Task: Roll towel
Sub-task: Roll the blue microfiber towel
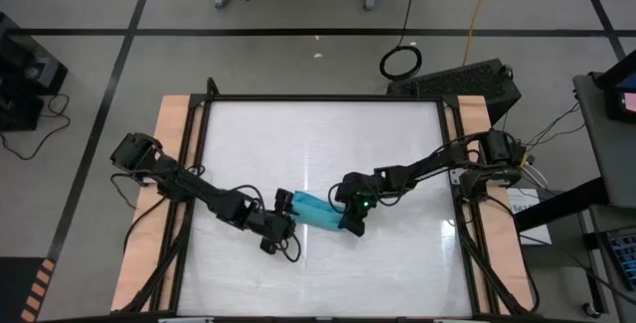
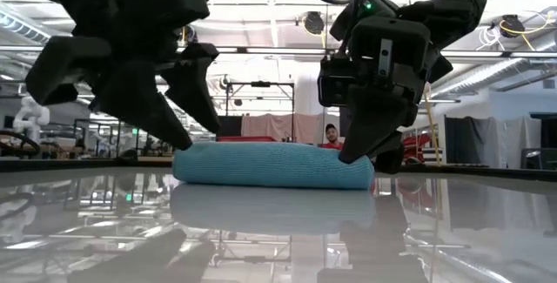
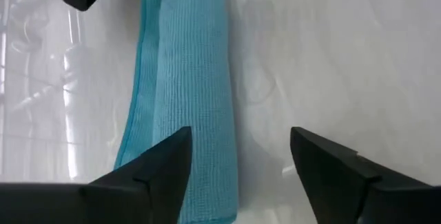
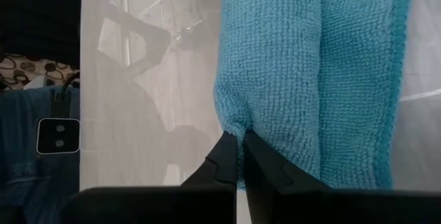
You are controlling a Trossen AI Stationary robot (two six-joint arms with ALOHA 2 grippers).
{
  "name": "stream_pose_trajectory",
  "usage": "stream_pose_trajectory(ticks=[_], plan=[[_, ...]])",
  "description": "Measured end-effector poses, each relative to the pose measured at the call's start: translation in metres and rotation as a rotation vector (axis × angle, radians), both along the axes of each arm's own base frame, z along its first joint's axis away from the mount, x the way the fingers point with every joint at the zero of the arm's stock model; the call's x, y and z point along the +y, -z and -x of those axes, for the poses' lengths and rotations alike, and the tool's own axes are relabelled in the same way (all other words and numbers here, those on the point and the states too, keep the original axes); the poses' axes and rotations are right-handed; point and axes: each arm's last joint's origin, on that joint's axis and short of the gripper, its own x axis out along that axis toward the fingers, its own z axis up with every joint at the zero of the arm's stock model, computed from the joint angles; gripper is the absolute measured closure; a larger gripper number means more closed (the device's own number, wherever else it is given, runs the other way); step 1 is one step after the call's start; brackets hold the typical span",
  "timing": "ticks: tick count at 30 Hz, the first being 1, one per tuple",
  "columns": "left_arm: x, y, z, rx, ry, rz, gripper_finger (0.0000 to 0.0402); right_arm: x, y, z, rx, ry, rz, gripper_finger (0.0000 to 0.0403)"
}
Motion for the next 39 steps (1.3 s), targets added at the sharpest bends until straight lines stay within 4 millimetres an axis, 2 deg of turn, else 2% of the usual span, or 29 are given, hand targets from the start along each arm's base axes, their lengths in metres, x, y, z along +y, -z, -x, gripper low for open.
stream_pose_trajectory(ticks=[6,15,18,22,29,31,36,39], plan=[[0.010,0.006,0.001,0.030,-0.011,-0.034,0.0121,0.000,0.000,0.000,-0.002,-0.002,-0.001,0.0402],[0.035,0.020,0.000,0.099,-0.017,-0.081,0.0118,0.000,-0.001,-0.001,-0.009,-0.002,-0.002,0.0402],[0.044,0.025,-0.004,0.129,-0.013,-0.013,0.0123,0.000,-0.001,-0.001,-0.009,-0.001,-0.001,0.0402],[0.050,0.031,-0.007,0.166,0.006,0.074,0.0171,0.000,-0.001,-0.001,-0.014,0.000,-0.001,0.0403],[0.061,0.023,-0.011,0.178,0.044,0.246,0.0345,0.000,-0.001,-0.001,0.004,0.014,-0.032,0.0403],[0.066,0.019,-0.012,0.177,0.057,0.319,0.0380,0.001,-0.002,-0.001,0.019,0.011,-0.075,0.0403],[0.081,0.011,-0.018,0.208,0.027,0.623,0.0374,0.001,-0.003,0.000,0.057,0.016,-0.166,0.0403],[0.092,0.013,-0.017,0.264,-0.045,0.770,0.0377,-0.002,-0.003,-0.001,0.074,0.041,-0.194,0.0403]])
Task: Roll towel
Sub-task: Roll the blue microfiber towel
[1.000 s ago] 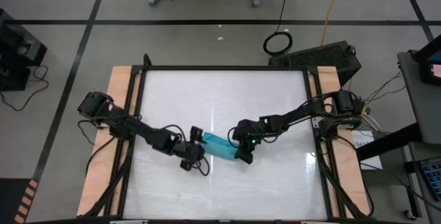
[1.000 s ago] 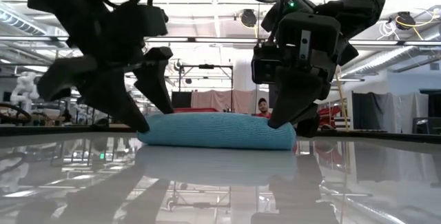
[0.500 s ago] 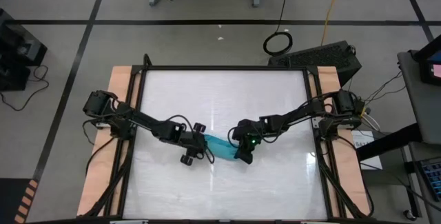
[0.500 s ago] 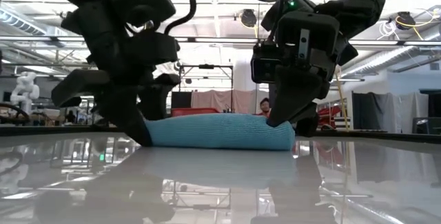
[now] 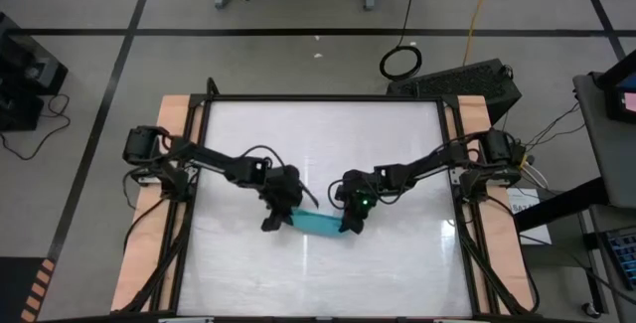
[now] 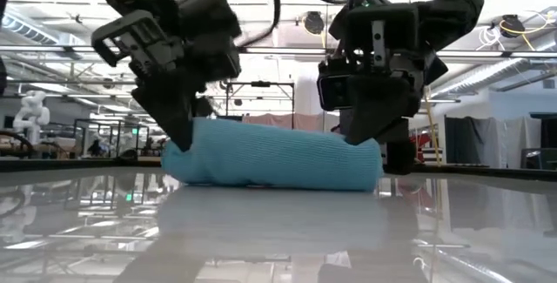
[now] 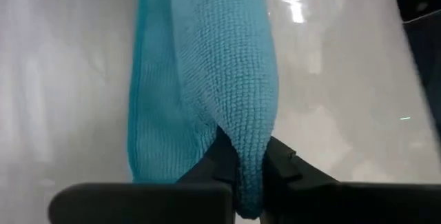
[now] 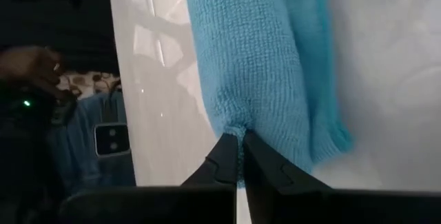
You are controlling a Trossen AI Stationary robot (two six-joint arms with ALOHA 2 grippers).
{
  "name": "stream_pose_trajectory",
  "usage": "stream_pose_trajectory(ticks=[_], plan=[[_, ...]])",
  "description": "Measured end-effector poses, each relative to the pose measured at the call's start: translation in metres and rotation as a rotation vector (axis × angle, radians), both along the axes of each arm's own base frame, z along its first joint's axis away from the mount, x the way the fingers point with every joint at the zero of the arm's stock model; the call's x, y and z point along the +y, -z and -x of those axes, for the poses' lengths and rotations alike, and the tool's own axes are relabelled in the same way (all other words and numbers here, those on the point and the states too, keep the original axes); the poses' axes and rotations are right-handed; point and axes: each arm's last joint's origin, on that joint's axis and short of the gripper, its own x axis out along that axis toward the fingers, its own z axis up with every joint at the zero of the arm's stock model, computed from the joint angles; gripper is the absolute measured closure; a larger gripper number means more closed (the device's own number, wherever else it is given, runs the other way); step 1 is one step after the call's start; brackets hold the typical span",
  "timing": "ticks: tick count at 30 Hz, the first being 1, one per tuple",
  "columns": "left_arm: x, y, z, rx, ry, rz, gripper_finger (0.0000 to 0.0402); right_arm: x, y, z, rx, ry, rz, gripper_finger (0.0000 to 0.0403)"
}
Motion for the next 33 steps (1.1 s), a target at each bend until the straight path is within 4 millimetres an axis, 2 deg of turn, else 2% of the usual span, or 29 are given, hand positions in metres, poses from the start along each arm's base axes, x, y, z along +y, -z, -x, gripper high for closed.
stream_pose_trajectory(ticks=[7,11,18,22,24,27,33], plan=[[0.015,0.016,0.007,0.218,-0.110,0.110,0.0381,-0.013,-0.001,-0.002,-0.009,0.046,0.003,0.0397],[0.014,0.023,0.007,0.277,-0.132,0.150,0.0382,-0.017,-0.007,-0.001,-0.067,0.011,0.044,0.0370],[0.014,0.024,0.008,0.307,-0.146,0.183,0.0382,-0.017,-0.043,0.007,-0.276,-0.056,0.255,0.0281],[0.015,0.024,0.007,0.316,-0.164,0.198,0.0382,0.001,-0.070,0.011,-0.479,-0.110,0.435,0.0253],[0.015,0.024,0.007,0.314,-0.164,0.199,0.0382,0.014,-0.078,0.012,-0.576,-0.157,0.508,0.0252],[0.015,0.024,0.007,0.313,-0.164,0.199,0.0382,0.029,-0.078,0.013,-0.639,-0.215,0.601,0.0261],[0.016,0.024,0.007,0.314,-0.162,0.210,0.0382,0.039,-0.056,0.007,-0.601,-0.273,0.636,0.0294]])
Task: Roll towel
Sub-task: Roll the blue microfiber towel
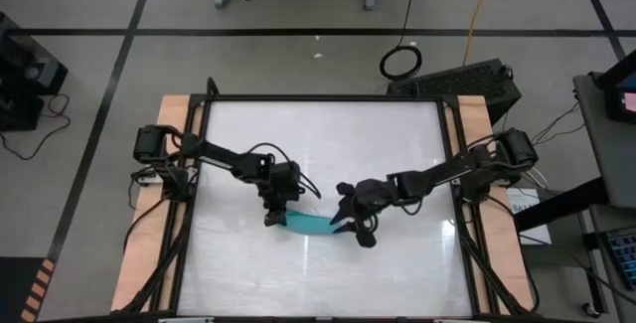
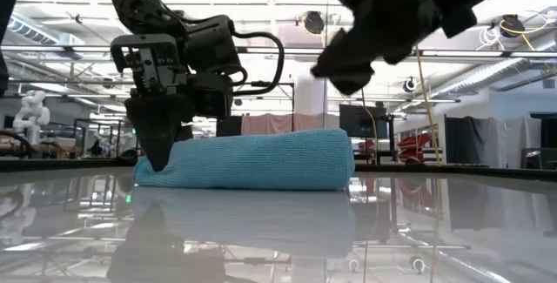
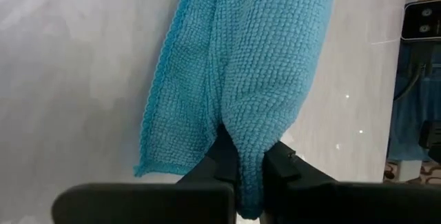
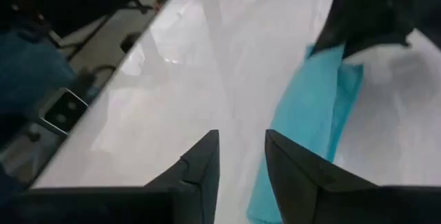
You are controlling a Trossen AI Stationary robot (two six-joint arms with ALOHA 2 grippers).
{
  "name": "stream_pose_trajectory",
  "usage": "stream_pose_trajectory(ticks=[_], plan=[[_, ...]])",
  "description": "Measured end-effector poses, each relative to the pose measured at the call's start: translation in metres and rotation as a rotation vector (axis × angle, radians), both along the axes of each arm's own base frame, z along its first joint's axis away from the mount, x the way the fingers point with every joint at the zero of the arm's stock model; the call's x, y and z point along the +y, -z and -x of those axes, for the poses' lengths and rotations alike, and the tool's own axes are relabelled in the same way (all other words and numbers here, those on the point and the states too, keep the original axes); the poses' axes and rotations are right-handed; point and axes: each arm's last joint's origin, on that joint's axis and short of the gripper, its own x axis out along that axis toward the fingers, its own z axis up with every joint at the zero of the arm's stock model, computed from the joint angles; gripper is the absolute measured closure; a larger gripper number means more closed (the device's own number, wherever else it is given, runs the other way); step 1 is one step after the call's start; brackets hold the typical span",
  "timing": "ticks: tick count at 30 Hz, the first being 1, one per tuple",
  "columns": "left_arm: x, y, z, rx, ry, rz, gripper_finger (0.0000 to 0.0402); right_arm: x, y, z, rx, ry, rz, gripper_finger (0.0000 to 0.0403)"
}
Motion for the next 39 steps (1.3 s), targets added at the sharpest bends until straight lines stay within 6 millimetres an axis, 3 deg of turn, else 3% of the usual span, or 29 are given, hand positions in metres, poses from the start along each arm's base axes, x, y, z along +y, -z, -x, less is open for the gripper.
stream_pose_trajectory(ticks=[13,22,31,35,39], plan=[[0.009,0.000,0.001,0.021,-0.042,0.038,0.0381,-0.003,0.042,-0.010,0.115,0.052,0.060,0.0342],[0.010,0.001,0.001,0.034,-0.055,0.005,0.0305,-0.022,0.068,-0.013,0.296,0.193,-0.074,0.0368],[0.020,-0.011,0.004,-0.002,-0.077,0.030,0.0233,-0.030,0.069,-0.012,0.351,0.218,-0.179,0.0364],[0.025,-0.027,0.008,-0.048,-0.083,0.059,0.0199,-0.029,0.059,-0.011,0.330,0.209,-0.197,0.0332],[0.029,-0.044,0.018,-0.072,-0.078,0.048,0.0172,-0.033,0.037,-0.008,0.271,0.219,-0.215,0.0283]])
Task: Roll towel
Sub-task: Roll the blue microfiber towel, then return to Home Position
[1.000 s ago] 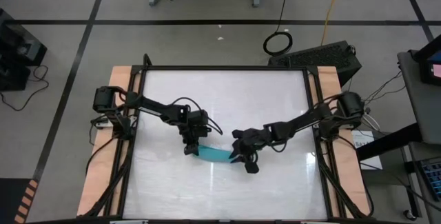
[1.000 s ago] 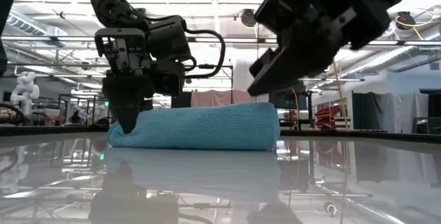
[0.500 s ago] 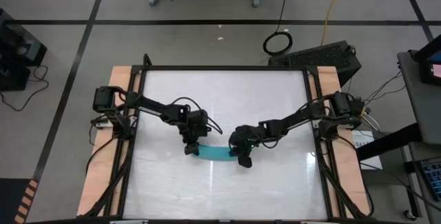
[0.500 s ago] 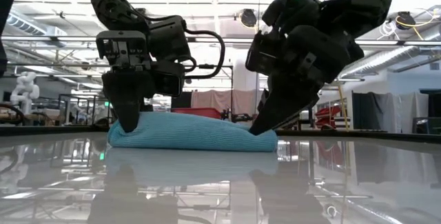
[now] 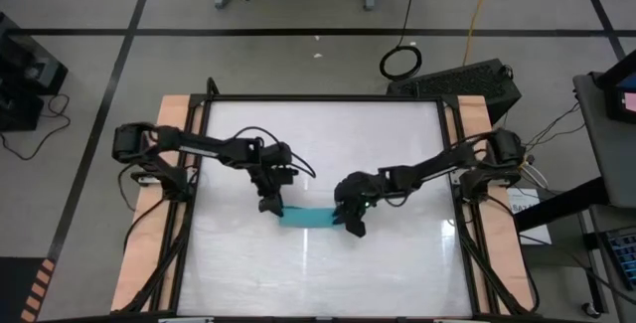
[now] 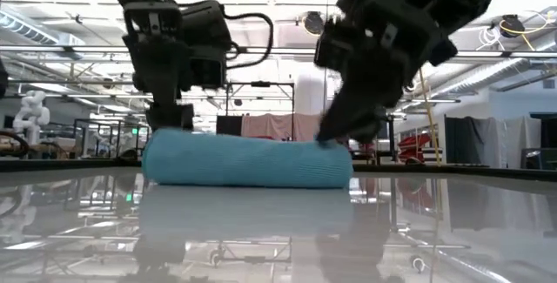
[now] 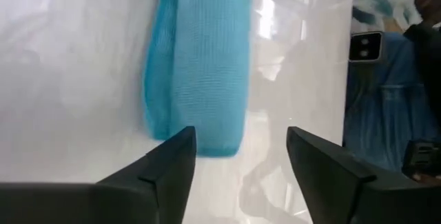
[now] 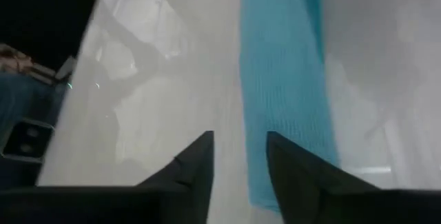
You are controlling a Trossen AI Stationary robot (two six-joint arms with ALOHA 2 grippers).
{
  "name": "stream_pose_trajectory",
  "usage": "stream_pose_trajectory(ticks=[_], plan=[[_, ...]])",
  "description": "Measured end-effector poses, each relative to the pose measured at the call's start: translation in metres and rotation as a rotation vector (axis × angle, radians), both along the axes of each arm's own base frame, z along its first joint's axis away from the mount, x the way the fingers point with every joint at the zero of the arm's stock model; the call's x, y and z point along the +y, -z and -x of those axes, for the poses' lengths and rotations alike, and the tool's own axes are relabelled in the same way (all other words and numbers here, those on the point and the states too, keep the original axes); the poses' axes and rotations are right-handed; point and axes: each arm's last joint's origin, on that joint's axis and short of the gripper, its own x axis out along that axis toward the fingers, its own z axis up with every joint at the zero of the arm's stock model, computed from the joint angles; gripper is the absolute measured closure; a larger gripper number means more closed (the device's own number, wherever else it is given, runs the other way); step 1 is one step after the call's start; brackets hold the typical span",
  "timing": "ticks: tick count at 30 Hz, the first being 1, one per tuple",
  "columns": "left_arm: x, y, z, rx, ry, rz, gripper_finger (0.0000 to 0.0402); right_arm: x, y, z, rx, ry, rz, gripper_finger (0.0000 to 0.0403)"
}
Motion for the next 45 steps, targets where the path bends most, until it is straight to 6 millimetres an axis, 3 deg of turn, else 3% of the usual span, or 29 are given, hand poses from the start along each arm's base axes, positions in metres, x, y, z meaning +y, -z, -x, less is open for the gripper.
stream_pose_trajectory(ticks=[6,11,15,20,23,26,29,32,38,45], plan=[[0.007,-0.021,0.020,0.001,-0.007,-0.079,0.0160,-0.006,-0.043,0.013,-0.108,0.005,0.013,0.0225],[0.004,-0.049,0.036,-0.069,-0.031,-0.157,0.0159,-0.006,-0.081,0.038,-0.158,-0.016,0.037,0.0211],[-0.008,-0.080,0.054,-0.203,-0.064,-0.304,0.0159,-0.004,-0.112,0.071,-0.174,-0.013,0.074,0.0217],[-0.016,-0.120,0.083,-0.408,-0.236,-0.586,0.0159,-0.004,-0.150,0.117,-0.287,0.039,0.178,0.0229],[-0.019,-0.142,0.102,-0.571,-0.362,-0.682,0.0159,-0.007,-0.164,0.144,-0.333,0.079,0.226,0.0236],[-0.021,-0.150,0.119,-0.673,-0.463,-0.722,0.0159,-0.012,-0.171,0.168,-0.339,0.128,0.273,0.0243],[-0.021,-0.142,0.133,-0.688,-0.529,-0.709,0.0159,-0.017,-0.169,0.187,-0.391,0.179,0.282,0.0249],[-0.022,-0.121,0.142,-0.671,-0.597,-0.643,0.0159,-0.020,-0.154,0.200,-0.461,0.236,0.260,0.0257],[-0.027,-0.073,0.146,-0.703,-0.712,-0.464,0.0159,-0.023,-0.098,0.209,-0.647,0.343,0.117,0.0269],[-0.029,-0.037,0.147,-0.680,-0.789,-0.460,0.0159,-0.024,-0.039,0.212,-0.692,0.413,-0.009,0.0271]])
